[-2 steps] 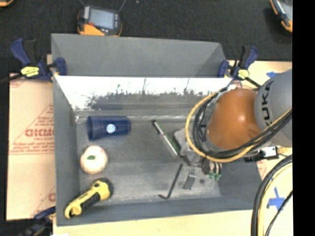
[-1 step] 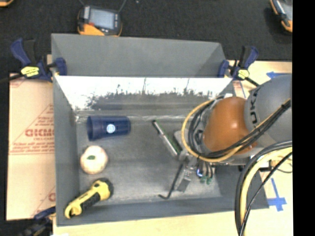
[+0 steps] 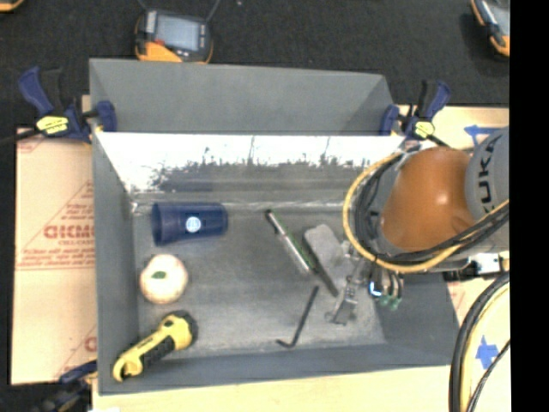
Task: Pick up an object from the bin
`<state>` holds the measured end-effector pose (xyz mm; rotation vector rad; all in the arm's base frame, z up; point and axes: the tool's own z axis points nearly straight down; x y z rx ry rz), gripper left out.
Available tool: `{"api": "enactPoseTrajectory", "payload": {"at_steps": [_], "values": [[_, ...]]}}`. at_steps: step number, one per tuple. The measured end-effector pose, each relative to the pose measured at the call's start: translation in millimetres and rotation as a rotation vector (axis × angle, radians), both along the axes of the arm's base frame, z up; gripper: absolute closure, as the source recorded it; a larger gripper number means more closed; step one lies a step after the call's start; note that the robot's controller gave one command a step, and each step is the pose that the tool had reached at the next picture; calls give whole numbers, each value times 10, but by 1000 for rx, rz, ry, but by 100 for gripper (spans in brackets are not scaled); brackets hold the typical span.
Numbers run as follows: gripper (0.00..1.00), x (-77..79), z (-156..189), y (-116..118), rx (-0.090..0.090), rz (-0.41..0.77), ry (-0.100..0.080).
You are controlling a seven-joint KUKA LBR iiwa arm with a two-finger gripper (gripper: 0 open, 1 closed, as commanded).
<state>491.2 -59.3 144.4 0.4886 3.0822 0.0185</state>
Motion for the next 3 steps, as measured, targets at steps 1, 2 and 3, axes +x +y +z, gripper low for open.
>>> {"api": "enactPoseTrajectory", "payload": {"at_steps": [1,2,3], "values": [[0,23,196,-13,-1,-8,-8],[0,217,16,-453,-4,103,-11],[0,241,226,-649,-4,72,-12]]}}
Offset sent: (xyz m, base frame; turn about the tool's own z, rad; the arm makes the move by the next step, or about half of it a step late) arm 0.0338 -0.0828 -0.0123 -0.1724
